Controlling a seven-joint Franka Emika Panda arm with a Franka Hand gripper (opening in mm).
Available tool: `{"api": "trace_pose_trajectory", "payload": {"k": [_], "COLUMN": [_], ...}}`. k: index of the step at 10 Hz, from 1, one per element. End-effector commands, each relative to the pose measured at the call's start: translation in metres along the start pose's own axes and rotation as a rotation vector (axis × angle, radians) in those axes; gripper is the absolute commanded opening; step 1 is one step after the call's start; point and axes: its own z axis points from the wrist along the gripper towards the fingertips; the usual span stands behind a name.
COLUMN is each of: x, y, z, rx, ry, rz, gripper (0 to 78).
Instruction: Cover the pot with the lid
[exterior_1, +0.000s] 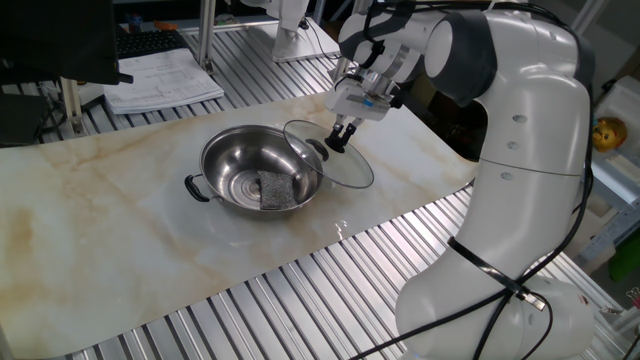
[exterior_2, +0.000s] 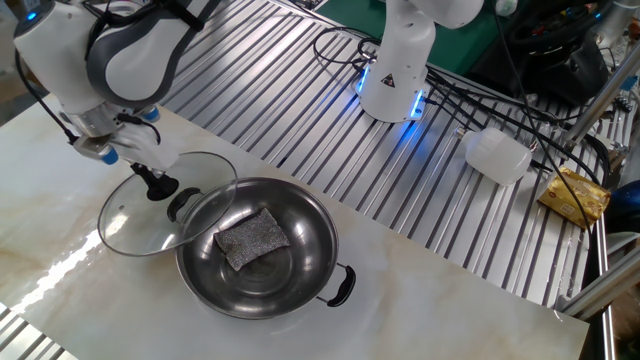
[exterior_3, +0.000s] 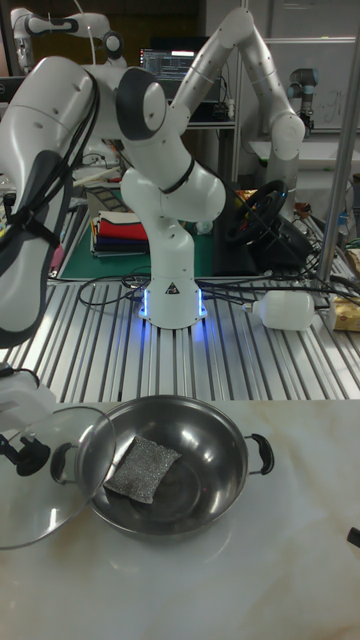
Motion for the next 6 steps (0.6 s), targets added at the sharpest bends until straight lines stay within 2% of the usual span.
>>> {"api": "trace_pose_trajectory", "payload": {"k": [1, 2, 3, 5, 6], "x": [0.001, 0.001, 0.0, -0.001, 0.0], "y": [0.014, 0.015, 0.024, 0.04, 0.06], "z": [-0.012, -0.013, -0.017, -0.024, -0.029], "rx": [-0.012, -0.009, 0.02, 0.049, 0.101], "ry": [0.0, 0.001, 0.006, 0.017, 0.024], "rz": [0.028, 0.029, 0.033, 0.052, 0.07], "gripper": [1.1, 1.1, 1.1, 1.1, 1.1]}}
